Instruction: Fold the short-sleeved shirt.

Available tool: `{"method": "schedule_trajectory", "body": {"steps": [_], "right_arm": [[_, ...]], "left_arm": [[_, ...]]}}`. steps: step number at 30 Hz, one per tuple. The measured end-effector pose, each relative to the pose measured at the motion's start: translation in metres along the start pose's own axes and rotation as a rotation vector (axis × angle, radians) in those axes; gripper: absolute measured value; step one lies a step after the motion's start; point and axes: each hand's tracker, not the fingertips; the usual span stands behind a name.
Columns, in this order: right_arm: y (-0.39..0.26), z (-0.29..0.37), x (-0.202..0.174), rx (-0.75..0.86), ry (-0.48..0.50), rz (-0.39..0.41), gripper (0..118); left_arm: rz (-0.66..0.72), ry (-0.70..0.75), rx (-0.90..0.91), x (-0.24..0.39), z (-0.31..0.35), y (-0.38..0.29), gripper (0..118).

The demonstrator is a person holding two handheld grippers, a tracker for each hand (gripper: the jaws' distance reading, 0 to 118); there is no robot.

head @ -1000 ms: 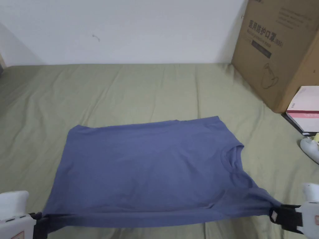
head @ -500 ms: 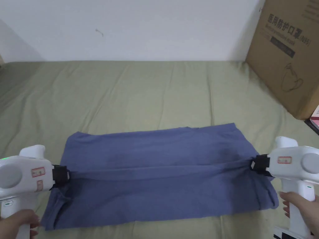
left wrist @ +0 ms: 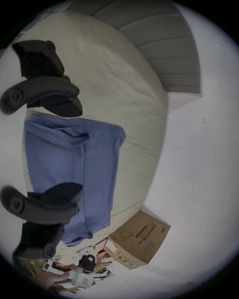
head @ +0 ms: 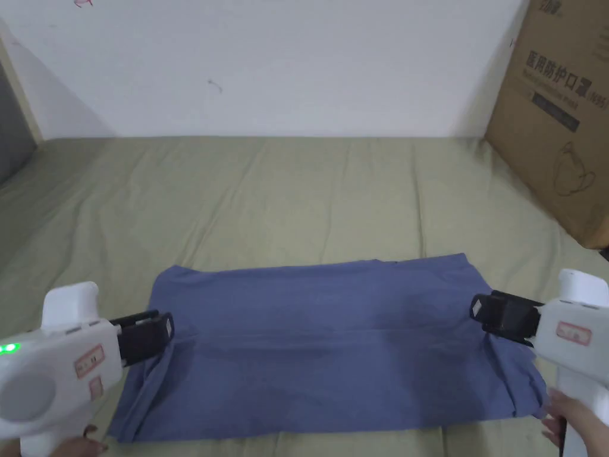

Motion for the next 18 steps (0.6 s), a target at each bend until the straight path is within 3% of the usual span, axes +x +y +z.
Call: {"method": "schedule_trajectory", "body": {"steps": [1,3,4,7,9,13,14,15,16,17,18], "right_arm": [[-0.007,0.012,-0.006,0.043,0.01,0.017,91],[-0.021,0.03,-0.025,0.06,-0.042,0.12,16],[-0.027,0.036,-0.03,0.069,-0.081,0.14,0],[-0.032,0.037,-0.03,0.027,0.047,0.074,0],[-0.031,0.037,-0.034,0.02,0.021,0.078,0],[-0.024,0.031,-0.033,-0.001,0.03,0.075,0],[-0.023,0.029,-0.033,-0.012,0.035,0.069,0],[-0.022,0.027,-0.033,-0.025,0.043,0.06,0],[-0.022,0.025,-0.032,-0.036,0.051,0.052,0],[-0.023,0.022,-0.031,-0.044,0.059,0.044,0],[-0.025,0.021,-0.03,-0.053,0.066,0.039,0]], "left_arm": [[-0.016,-0.007,0.035,0.005,0.014,-0.006,73],[-0.072,-0.009,0.072,0.017,0.037,-0.018,21],[-0.105,0.0,0.074,0.019,0.041,-0.023,2],[-0.174,0.005,0.071,0.024,0.054,-0.029,1],[-0.195,0.024,0.001,0.02,0.048,-0.019,1],[-0.063,0.079,-0.403,-0.011,-0.016,0.003,2],[-0.018,0.063,-0.481,-0.022,-0.035,0.002,13],[0.015,0.031,-0.509,-0.034,-0.05,-0.002,46],[0.036,0.054,-0.537,-0.042,-0.063,-0.006,91],[0.037,0.064,-0.573,-0.047,-0.08,-0.014,111],[0.043,0.06,-0.588,-0.054,-0.092,-0.022,106]]}}
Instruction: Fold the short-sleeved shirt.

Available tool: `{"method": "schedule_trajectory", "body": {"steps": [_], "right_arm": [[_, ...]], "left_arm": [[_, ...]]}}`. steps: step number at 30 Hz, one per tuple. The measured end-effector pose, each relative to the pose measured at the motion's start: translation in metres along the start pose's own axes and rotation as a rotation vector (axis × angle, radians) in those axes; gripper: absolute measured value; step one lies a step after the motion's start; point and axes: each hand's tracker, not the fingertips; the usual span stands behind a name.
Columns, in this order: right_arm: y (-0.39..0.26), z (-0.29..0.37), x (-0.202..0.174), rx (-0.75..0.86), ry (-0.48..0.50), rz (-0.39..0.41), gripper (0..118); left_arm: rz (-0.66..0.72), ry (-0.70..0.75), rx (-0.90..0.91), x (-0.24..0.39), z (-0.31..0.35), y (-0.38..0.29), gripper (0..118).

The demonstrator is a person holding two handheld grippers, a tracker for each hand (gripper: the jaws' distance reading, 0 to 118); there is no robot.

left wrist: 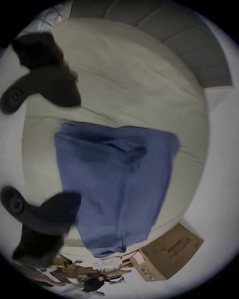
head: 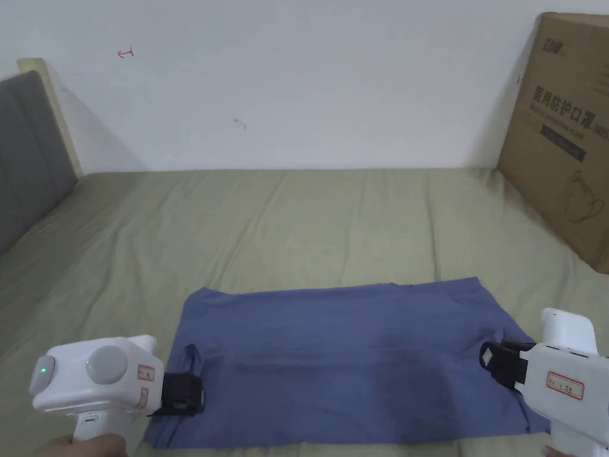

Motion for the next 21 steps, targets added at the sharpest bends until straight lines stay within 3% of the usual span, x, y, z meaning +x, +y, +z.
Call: {"method": "schedule_trajectory", "body": {"steps": [5,6,8,11,13,14,15,17,19,20,21], "right_arm": [[-0.01,-0.012,0.003,-0.055,0.0,-0.012,0],[-0.011,-0.015,0.003,-0.07,-0.001,-0.011,0],[-0.014,-0.017,0.004,-0.094,-0.003,-0.002,0],[-0.016,-0.018,0.007,-0.105,0.0,0.007,0],[-0.015,-0.017,0.013,-0.104,0.008,0.01,0],[-0.013,-0.018,0.017,-0.104,0.007,0.017,0],[-0.011,-0.02,0.021,-0.109,0.008,0.031,0],[-0.004,-0.034,0.028,-0.193,-0.067,0.071,0],[0.004,-0.052,0.042,-0.222,-0.09,0.043,0],[0.01,-0.064,0.052,-0.234,-0.144,0.044,6],[0.016,-0.075,0.059,-0.243,-0.2,0.046,37]], "left_arm": [[-0.078,0.07,-0.11,-0.006,-0.061,-0.013,110],[-0.11,0.073,-0.04,-0.005,-0.059,-0.016,110],[-0.025,0.088,-0.077,0.004,-0.06,-0.01,110],[-0.08,0.116,-0.064,0.014,-0.041,-0.007,104],[-0.078,0.111,0.051,0.01,-0.021,-0.013,71],[-0.064,0.085,0.097,0.007,-0.013,-0.016,45],[-0.038,0.021,0.108,0.007,-0.005,-0.018,6],[0.007,-0.013,0.124,0.006,0.002,-0.021,3],[-0.006,0.009,0.119,0.008,0.004,-0.016,3],[-0.014,0.013,0.122,0.011,0.005,-0.014,3],[-0.027,0.022,0.133,0.013,0.006,-0.012,3]]}}
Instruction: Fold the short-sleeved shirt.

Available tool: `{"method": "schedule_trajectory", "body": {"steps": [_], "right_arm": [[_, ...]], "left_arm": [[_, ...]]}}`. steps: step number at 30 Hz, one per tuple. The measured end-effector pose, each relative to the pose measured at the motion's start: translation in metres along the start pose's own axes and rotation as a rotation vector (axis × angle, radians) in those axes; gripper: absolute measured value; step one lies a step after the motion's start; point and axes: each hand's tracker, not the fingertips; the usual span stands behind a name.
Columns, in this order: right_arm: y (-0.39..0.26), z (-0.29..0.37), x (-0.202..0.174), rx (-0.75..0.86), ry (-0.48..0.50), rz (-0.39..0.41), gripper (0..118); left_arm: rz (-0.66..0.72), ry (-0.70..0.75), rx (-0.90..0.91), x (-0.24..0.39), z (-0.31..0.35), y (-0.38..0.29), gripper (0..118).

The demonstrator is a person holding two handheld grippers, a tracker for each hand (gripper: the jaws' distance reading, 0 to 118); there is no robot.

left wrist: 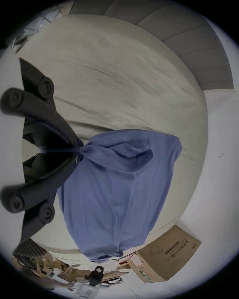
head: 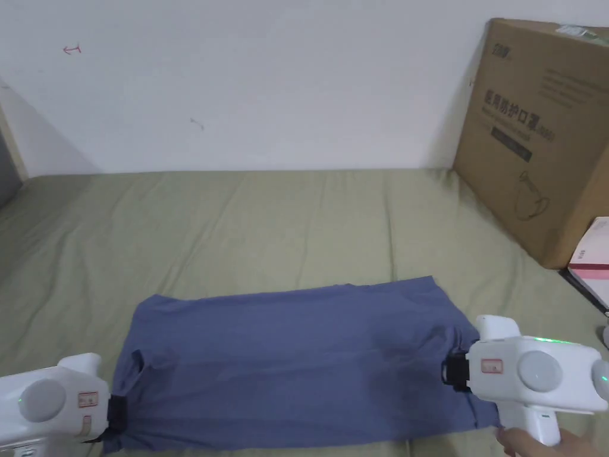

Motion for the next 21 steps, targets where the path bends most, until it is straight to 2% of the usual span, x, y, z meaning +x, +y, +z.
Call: {"method": "schedule_trajectory", "body": {"steps": [1,2,5,7,9,10,11,13,14,15,16,21], "right_arm": [[0.007,-0.013,0.006,-0.041,-0.05,0.003,82],[0.012,-0.025,0.011,-0.098,-0.074,0.018,112],[0.019,-0.053,0.032,-0.167,-0.091,0.001,112],[0.011,-0.07,0.042,-0.28,-0.123,-0.028,108],[0.001,-0.088,0.05,-0.461,-0.175,-0.08,105],[-0.001,-0.087,0.052,-0.456,-0.128,-0.113,104],[0.004,-0.078,0.047,-0.339,-0.143,-0.067,94],[0.006,-0.076,0.038,-0.342,-0.11,-0.002,69],[0.005,-0.072,0.035,-0.323,-0.096,0.029,39],[0.0,-0.055,0.033,-0.306,-0.073,0.051,16],[-0.001,-0.051,0.033,-0.3,-0.033,0.047,16],[-0.015,-0.026,0.035,-0.287,-0.019,0.043,14]], "left_arm": [[-0.009,0.004,0.005,0.002,0.001,0.001,3],[-0.013,0.006,0.005,0.01,0.006,0.002,3],[-0.014,0.009,0.013,0.013,0.01,0.001,3],[-0.017,0.011,0.011,0.011,0.008,0.003,3],[-0.013,0.01,-0.006,0.01,0.008,0.001,3],[-0.009,0.006,-0.017,0.007,0.004,0.002,3],[-0.009,0.01,-0.025,0.007,0.003,0.002,3],[-0.004,0.006,-0.039,0.007,0.003,0.001,3],[0.001,0.003,-0.044,0.006,0.002,0.001,3],[0.005,0.0,-0.047,0.005,0.003,0.001,3],[0.01,-0.007,-0.046,0.005,0.005,0.0,3],[-0.003,-0.034,-0.043,-0.002,0.024,-0.006,3]]}}
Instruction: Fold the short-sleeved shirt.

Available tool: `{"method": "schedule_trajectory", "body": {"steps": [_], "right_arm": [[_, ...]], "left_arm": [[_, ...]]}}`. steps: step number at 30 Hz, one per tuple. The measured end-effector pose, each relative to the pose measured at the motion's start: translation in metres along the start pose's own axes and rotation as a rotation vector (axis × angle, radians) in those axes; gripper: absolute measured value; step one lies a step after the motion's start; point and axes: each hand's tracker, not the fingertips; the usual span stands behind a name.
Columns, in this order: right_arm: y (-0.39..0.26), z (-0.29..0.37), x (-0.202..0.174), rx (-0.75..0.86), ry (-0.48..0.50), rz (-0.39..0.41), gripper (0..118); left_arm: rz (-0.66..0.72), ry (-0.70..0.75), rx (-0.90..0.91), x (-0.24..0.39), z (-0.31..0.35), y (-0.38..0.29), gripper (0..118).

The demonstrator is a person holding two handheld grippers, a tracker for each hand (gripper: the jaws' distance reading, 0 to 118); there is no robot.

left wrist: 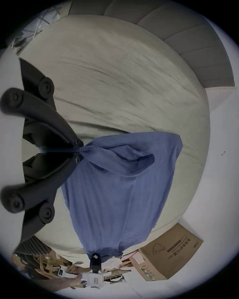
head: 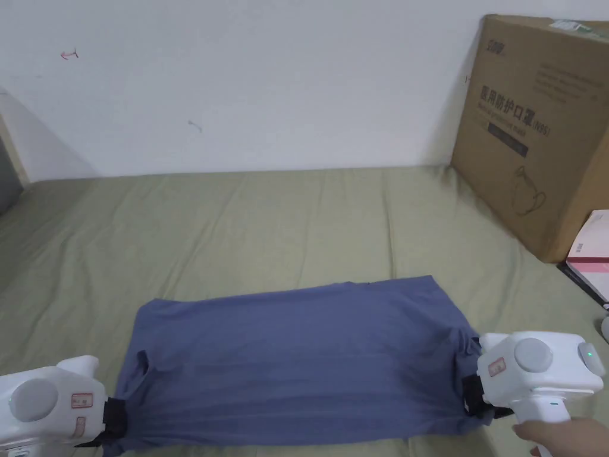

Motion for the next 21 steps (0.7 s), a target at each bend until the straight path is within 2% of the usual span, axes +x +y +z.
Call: {"method": "schedule_trajectory", "body": {"steps": [8,10,12,14,15,16,17,18,19,21], "right_arm": [[-0.07,0.041,0.016,-0.062,0.054,0.033,14],[-0.088,0.042,0.019,-0.106,0.069,0.005,14],[-0.099,0.038,0.024,-0.129,0.094,-0.07,14],[-0.102,0.035,0.021,-0.11,0.08,-0.068,14],[-0.102,0.035,0.019,-0.097,0.076,-0.067,16],[-0.1,0.036,0.015,-0.088,0.069,-0.058,25],[-0.1,0.04,0.011,-0.068,0.037,-0.033,63],[-0.099,0.043,0.007,-0.066,-0.018,-0.005,95],[-0.098,0.046,0.004,-0.06,-0.047,0.016,107],[-0.092,0.061,-0.002,-0.001,0.004,0.046,107]], "left_arm": [[-0.118,-0.025,-0.107,-0.014,0.042,-0.066,3],[-0.1,-0.03,-0.147,-0.023,0.038,-0.082,3],[-0.044,-0.013,-0.171,-0.029,0.034,-0.093,3],[0.028,-0.064,-0.152,-0.044,0.025,-0.092,3],[0.049,-0.067,-0.136,-0.046,0.026,-0.091,7],[0.071,-0.081,-0.133,-0.047,0.028,-0.09,25],[0.07,-0.08,-0.134,-0.046,0.031,-0.089,81],[0.063,-0.059,-0.137,-0.045,0.032,-0.087,107],[0.044,-0.047,-0.147,-0.045,0.033,-0.086,106],[0.027,-0.089,-0.082,-0.042,0.047,-0.079,103]]}}
